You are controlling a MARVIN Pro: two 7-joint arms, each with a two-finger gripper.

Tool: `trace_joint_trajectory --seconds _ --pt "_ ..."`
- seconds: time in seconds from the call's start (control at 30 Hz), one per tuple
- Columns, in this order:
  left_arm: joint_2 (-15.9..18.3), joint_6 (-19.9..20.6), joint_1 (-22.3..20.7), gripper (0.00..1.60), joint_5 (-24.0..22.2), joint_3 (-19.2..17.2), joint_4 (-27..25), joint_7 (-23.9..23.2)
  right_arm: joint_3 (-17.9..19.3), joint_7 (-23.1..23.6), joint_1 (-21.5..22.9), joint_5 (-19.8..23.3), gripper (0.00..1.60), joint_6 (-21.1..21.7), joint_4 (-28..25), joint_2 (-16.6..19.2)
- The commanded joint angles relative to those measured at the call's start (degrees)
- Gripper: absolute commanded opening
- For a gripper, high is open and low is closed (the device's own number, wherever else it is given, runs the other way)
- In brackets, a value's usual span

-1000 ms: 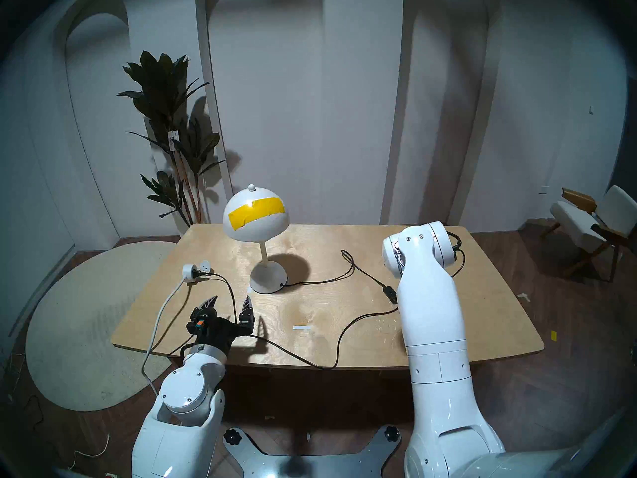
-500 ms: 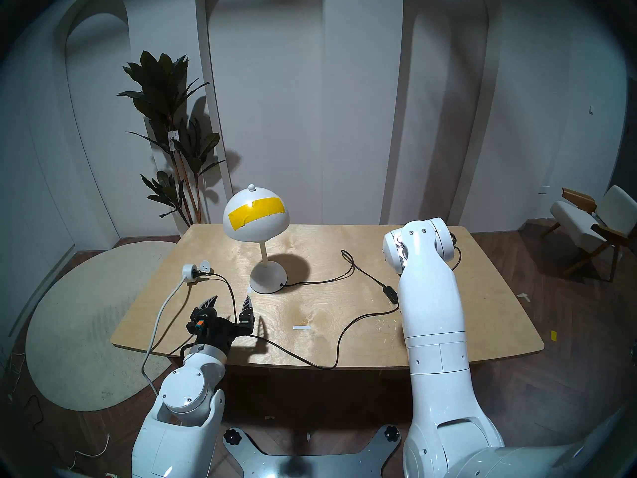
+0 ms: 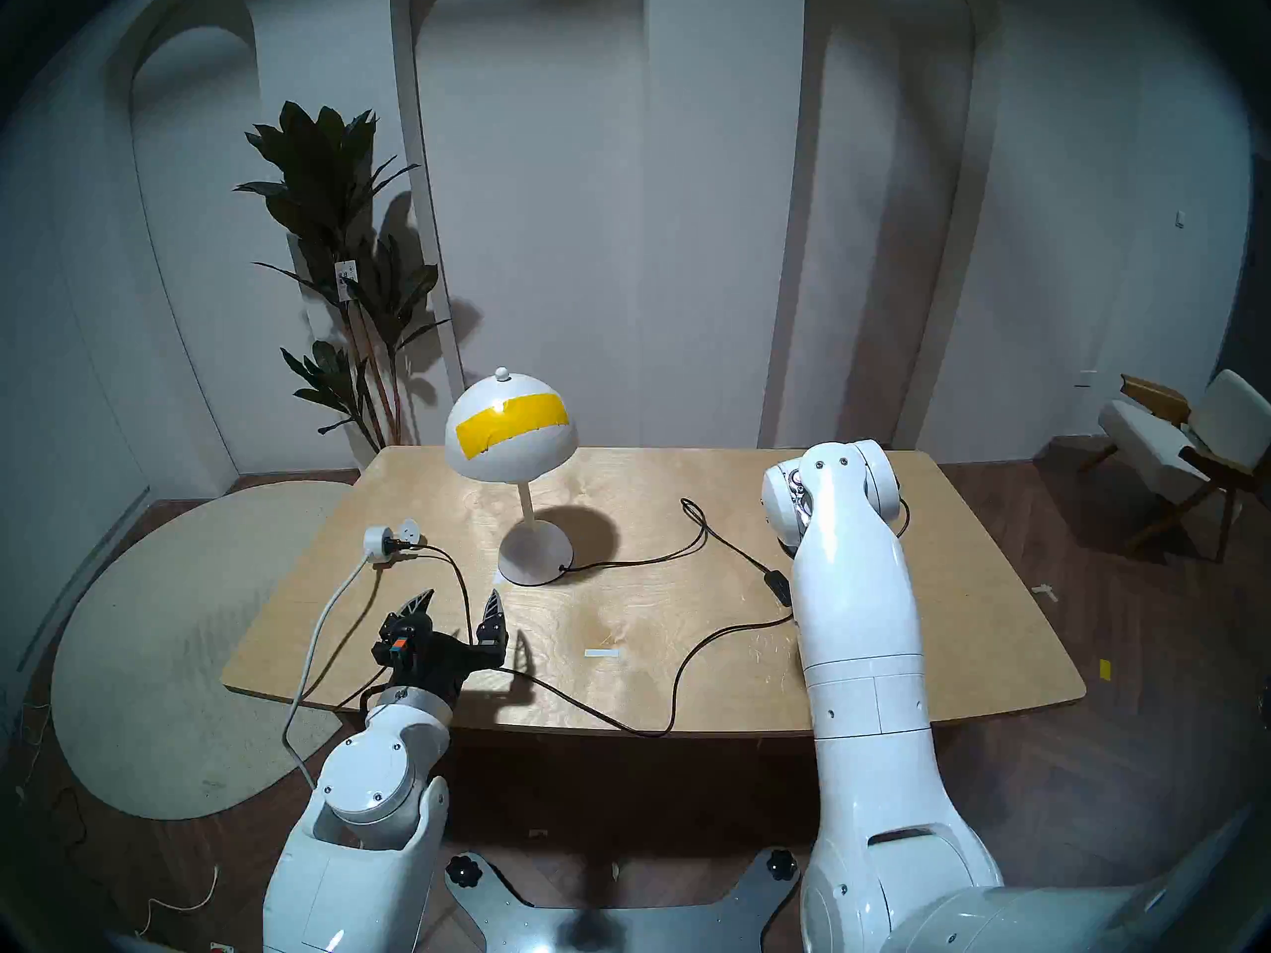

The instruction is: Turn on the table lamp by pressing the switch

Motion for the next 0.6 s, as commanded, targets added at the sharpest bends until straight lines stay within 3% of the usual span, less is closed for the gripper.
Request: trace_joint_trajectory --seconds 0.0,0.57 --pt "0.01 -0.21 -0.31 1.6 0.01 0.02 -1.21 -0.03 -0.48 0.93 1.32 0.07 1.6 -0.11 0.28 -0.25" --pt "0.01 -0.21 -0.31 1.6 0.01 0.02 -1.21 -0.03 -0.87 2.26 2.62 0.6 1.6 -1.06 4.2 -0.06"
